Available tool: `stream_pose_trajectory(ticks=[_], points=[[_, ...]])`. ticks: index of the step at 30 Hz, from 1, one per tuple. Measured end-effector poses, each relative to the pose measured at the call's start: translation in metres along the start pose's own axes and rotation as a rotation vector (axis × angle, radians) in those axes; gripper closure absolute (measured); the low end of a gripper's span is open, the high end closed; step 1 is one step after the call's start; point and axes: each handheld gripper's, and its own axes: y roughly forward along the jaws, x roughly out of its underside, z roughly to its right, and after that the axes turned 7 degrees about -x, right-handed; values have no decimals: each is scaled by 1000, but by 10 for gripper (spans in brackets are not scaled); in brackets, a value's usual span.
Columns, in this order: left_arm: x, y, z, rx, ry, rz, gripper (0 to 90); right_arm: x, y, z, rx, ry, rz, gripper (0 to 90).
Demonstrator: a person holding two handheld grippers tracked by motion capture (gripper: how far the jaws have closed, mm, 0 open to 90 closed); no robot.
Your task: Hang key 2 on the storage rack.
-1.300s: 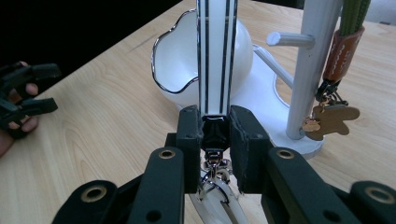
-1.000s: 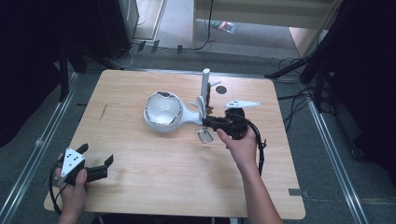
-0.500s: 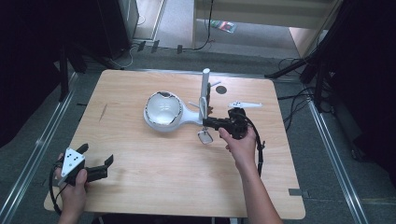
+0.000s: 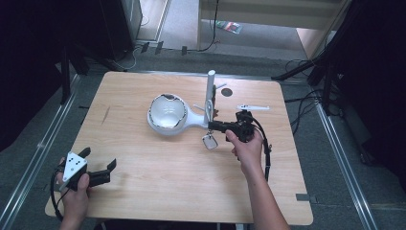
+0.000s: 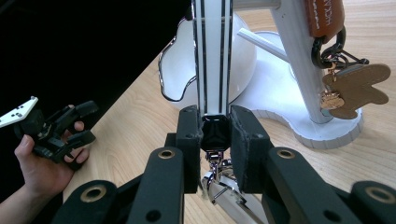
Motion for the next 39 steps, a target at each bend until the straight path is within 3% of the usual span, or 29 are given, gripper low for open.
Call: stream_pose_trajectory(ticks=[7,17,20,24,29,33,39], points=[[0,0,0,1,1,-1,0,1,1,4,6,35,-4,744],[0,0,0,0,0,0,0,3,6,6,49,40,-9,707],[0,0,0,0,0,0,0,3,7,6,79,25,-15,673],[0,0,0,0,0,0,0,4,8,6,84,18,-20,690],[0,0,0,0,0,-1,0,2,8,-4,96,-50,-10,749],[0,0,0,-1,0,0,0,2,7,0,28,6,28,748],[0,0,0,0,0,0,0,5,5,7,-6,77,64,745]])
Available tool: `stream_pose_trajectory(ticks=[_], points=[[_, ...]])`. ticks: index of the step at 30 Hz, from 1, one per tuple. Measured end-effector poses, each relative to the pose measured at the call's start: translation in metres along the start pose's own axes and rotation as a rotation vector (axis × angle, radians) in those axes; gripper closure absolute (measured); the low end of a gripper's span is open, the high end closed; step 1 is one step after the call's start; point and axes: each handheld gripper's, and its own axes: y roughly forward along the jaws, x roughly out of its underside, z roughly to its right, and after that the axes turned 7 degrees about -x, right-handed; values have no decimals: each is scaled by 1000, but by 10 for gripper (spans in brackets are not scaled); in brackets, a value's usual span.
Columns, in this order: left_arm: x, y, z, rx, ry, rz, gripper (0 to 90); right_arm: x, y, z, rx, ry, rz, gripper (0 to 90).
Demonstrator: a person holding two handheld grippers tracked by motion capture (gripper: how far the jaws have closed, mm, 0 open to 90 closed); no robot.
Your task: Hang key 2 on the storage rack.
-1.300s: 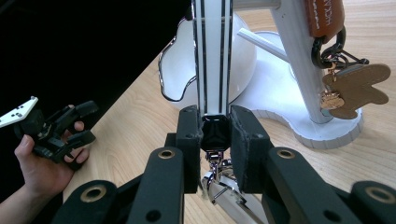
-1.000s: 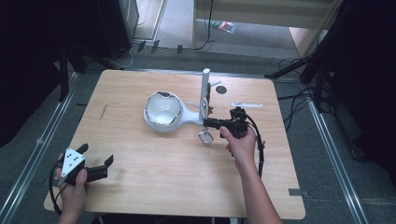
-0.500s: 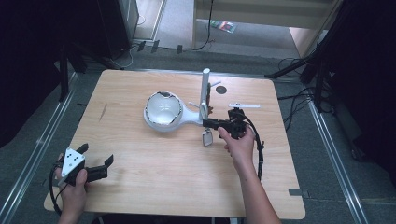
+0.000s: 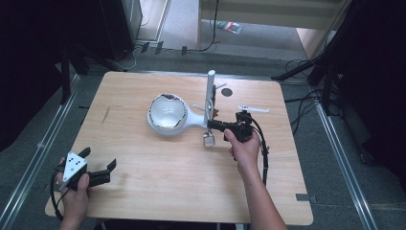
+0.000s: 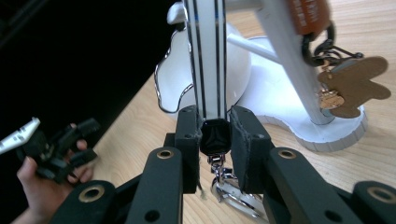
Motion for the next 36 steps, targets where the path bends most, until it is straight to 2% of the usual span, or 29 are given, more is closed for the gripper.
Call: stream_pose_trajectory(ticks=[4,7,14,18,24,27,29,32,33,34,36], points=[[0,0,0,0,0,0,0,1,-2,5,22,26,15,740],[0,0,0,0,0,0,0,2,-2,6,43,24,12,730],[0,0,0,0,-1,0,0,2,-5,4,103,-14,12,708],[0,0,0,2,-2,-2,0,0,-8,1,115,-32,28,702],[0,1,0,2,2,-9,0,0,-9,-9,175,-103,17,675],[-1,2,0,1,6,-15,0,1,-8,-16,236,-171,18,617],[-1,2,0,3,7,-18,0,1,-9,-19,267,-218,22,541],[-1,3,1,3,8,-26,0,3,-8,-25,360,-303,30,417],[-1,3,1,3,9,-26,0,4,-8,-26,386,-319,27,379],[-2,3,1,3,9,-27,0,5,-7,-29,431,-337,19,334],[-2,3,1,2,8,-26,0,7,-7,-32,487,-340,21,263]])
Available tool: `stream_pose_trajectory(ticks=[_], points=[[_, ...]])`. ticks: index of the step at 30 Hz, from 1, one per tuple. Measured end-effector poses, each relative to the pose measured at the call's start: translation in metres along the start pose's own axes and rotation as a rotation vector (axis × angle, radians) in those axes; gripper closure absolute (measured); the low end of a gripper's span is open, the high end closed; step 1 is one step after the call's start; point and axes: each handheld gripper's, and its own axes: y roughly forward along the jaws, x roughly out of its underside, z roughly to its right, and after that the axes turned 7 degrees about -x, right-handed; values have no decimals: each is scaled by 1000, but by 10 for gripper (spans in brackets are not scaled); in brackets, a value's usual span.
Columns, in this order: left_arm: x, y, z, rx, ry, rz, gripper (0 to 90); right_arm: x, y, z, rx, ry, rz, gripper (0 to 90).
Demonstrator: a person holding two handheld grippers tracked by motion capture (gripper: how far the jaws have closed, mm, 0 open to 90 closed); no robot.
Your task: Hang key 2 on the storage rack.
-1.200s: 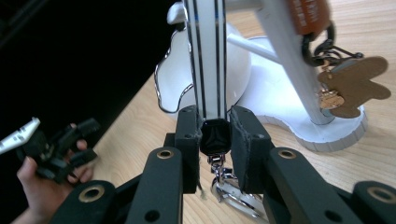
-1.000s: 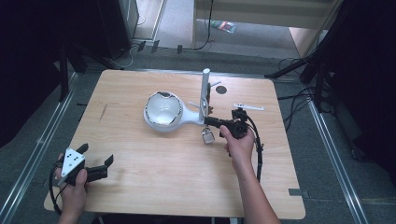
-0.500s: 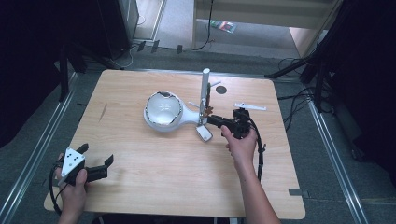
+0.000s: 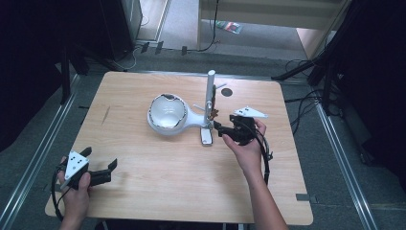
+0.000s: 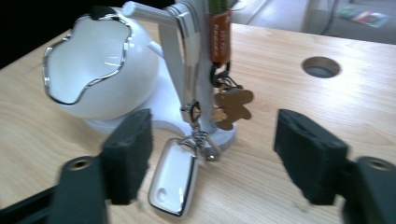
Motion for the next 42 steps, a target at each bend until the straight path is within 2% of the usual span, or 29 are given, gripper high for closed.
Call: stream_pose_trajectory(ticks=[3,4,7,12,21,33,42], points=[[0,0,0,0,-1,2,0,3,-1,-1,26,7,12,134],[0,0,0,2,0,2,0,4,-1,-2,44,-4,8,129],[0,0,0,3,-2,3,0,8,-4,-8,148,-78,13,129],[1,-1,-1,1,-11,11,0,12,-9,-8,133,-82,27,87],[1,-1,-1,1,-16,14,0,31,-17,2,142,-93,35,34],[1,-1,-1,-1,-13,15,0,65,-49,33,201,-25,55,27],[1,-1,-1,-1,-14,15,0,83,-66,48,234,11,50,27]])
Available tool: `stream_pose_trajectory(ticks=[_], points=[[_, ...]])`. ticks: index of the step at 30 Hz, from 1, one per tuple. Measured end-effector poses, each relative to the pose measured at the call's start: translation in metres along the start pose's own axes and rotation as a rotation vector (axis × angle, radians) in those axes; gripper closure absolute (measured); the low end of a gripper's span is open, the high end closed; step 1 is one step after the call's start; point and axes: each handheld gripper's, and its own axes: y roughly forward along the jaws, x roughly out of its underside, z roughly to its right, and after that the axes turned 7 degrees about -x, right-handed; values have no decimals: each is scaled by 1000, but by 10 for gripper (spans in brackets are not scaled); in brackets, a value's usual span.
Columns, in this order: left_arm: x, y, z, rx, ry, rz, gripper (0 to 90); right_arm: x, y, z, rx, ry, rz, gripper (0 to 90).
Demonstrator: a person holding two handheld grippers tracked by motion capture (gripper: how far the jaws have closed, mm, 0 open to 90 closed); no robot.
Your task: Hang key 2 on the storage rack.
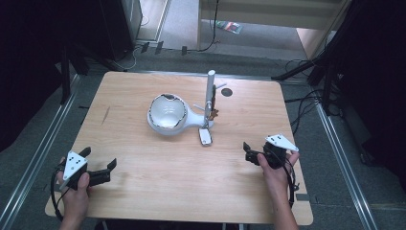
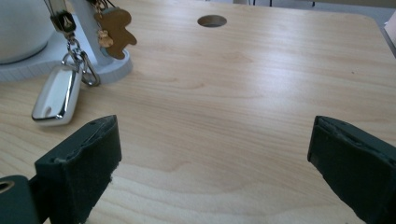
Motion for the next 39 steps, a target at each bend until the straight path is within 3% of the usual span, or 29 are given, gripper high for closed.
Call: stream_pose_trajectory(ticks=[16,29,39], points=[[0,0,0,-1,-2,0,0,29,-19,19,58,30,-22,32],[0,-1,0,-2,-5,3,0,47,-35,34,72,60,-37,34],[0,-1,0,-4,-4,5,0,56,-51,42,73,79,-16,37]])
